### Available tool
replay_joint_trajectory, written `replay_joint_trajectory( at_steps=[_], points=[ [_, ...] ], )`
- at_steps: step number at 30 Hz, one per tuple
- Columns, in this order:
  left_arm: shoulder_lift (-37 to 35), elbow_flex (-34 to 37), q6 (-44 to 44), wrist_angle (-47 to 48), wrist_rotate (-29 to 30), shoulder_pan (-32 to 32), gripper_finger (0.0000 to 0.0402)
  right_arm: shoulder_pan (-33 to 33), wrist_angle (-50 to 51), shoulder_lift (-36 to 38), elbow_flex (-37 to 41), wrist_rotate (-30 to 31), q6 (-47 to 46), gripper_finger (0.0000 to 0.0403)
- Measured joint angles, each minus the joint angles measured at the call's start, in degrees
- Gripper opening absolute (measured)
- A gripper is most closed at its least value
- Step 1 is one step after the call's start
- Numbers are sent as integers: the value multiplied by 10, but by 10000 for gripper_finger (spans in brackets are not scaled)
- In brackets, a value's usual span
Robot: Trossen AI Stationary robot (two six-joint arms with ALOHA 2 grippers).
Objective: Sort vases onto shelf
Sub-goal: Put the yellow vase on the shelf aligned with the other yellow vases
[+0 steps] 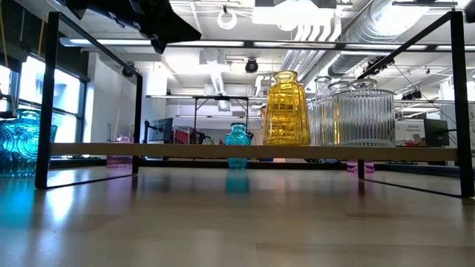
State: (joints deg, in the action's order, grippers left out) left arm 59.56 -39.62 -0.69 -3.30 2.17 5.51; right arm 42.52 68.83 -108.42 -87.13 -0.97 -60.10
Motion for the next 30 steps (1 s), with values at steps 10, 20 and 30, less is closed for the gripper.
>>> replay_joint_trajectory(
  at_steps=[10,20,30],
  points=[
    [-40,0,0,35,28,-26,0,-50,-81,1,-4,-30,118,131],
    [-53,0,-4,53,42,-41,0,-68,-65,0,-87,-10,192,132],
    [-53,0,-5,52,44,-41,0,-129,4,1,-189,51,337,132]
  ],
)
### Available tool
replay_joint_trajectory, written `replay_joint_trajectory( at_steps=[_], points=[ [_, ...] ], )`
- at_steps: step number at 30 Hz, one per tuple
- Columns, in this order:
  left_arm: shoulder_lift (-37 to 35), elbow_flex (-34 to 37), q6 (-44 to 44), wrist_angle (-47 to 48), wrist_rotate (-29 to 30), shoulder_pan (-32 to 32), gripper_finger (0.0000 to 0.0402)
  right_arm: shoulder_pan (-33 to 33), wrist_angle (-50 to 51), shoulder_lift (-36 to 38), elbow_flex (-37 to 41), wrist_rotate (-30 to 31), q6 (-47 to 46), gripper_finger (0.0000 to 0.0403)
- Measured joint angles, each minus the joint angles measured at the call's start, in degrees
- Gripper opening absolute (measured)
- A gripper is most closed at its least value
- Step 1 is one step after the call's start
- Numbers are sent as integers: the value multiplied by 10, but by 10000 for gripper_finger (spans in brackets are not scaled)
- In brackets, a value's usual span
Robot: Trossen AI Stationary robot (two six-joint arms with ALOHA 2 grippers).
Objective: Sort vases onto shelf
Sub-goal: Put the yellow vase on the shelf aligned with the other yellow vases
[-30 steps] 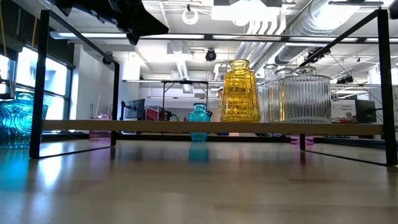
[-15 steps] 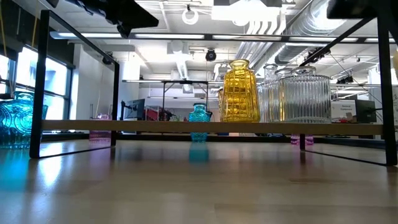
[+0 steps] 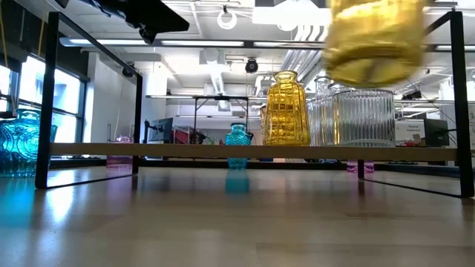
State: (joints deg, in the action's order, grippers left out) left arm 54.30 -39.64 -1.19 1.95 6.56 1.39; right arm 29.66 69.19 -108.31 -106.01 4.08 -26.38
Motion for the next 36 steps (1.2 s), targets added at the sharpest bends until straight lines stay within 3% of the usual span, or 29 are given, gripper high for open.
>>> replay_joint_trajectory(
  at_steps=[7,14,36],
  points=[
    [0,0,0,0,0,0,0,-71,8,0,-16,19,122,132],
    [0,0,0,8,0,0,0,-114,10,-15,-16,17,184,133],
    [0,0,5,15,0,0,0,-120,48,-72,-16,35,228,133]
  ],
)
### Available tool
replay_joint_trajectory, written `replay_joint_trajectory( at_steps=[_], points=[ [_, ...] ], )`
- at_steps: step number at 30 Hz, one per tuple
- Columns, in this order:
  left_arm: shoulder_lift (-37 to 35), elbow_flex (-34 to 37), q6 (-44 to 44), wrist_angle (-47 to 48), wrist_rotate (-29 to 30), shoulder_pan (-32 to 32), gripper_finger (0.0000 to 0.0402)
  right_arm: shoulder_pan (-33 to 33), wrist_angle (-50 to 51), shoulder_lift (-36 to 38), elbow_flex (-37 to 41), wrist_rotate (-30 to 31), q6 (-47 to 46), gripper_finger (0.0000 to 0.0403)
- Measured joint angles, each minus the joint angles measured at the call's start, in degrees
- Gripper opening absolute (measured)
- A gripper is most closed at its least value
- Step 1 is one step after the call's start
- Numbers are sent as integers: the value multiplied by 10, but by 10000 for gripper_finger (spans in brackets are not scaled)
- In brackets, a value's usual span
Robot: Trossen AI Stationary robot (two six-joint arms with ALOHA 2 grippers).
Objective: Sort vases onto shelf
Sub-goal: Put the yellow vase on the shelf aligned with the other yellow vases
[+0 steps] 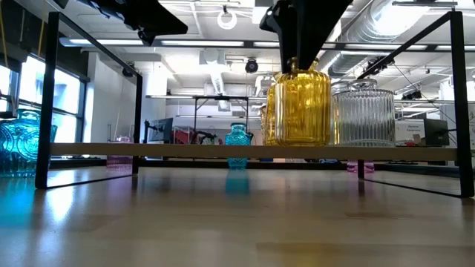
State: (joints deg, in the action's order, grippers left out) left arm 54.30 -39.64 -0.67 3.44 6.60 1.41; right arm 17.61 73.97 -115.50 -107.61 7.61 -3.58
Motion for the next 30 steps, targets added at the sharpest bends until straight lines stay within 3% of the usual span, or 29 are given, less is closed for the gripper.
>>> replay_joint_trajectory(
  at_steps=[11,22,30],
  points=[
    [0,0,2,0,0,0,0,-1,8,0,1,14,11,135],
    [0,0,2,2,0,0,0,-1,8,0,2,16,11,201],
    [0,0,5,2,0,0,0,0,8,-1,0,15,11,208]
  ],
)
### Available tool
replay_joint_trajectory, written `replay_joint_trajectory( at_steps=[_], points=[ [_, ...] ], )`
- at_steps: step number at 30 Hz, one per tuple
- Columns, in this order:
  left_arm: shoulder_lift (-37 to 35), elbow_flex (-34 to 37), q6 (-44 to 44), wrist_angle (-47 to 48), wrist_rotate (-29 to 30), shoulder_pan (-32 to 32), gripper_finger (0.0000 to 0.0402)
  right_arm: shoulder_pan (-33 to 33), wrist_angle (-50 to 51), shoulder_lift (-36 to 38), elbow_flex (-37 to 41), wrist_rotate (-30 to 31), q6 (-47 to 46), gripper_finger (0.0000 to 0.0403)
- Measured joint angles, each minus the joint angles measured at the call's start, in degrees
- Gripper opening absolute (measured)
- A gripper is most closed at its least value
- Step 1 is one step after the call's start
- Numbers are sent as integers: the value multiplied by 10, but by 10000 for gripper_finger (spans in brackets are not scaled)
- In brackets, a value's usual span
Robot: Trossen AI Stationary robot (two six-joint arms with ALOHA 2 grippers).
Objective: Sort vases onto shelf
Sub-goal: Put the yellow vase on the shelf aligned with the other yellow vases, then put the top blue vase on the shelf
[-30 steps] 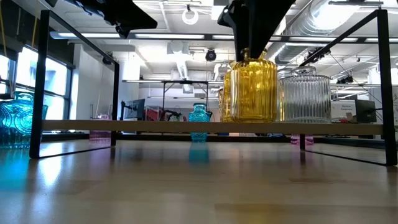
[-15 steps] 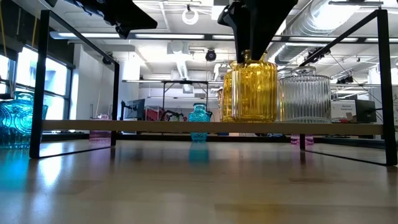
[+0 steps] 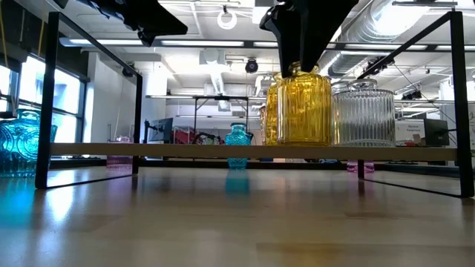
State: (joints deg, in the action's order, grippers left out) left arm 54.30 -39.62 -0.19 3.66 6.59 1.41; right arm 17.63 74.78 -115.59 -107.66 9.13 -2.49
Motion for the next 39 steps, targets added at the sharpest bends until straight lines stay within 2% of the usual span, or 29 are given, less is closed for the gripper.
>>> replay_joint_trajectory(
  at_steps=[7,13,16,19,27,33,39],
  points=[
    [0,0,0,0,0,0,0,6,3,0,-37,0,2,209],
    [0,0,-3,0,-9,0,0,33,51,0,-95,19,-3,207],
    [0,0,-8,-6,-17,-2,0,53,68,0,-113,51,-1,190],
    [0,2,-15,-14,-18,-8,0,72,61,11,-100,79,-3,152],
    [0,64,-29,-143,-27,-23,0,103,-67,81,25,137,-14,12],
    [0,98,-25,-222,-45,-31,0,107,-251,181,189,144,7,18],
    [0,122,-44,-298,-45,-41,0,105,-497,295,375,149,75,4]
  ],
)
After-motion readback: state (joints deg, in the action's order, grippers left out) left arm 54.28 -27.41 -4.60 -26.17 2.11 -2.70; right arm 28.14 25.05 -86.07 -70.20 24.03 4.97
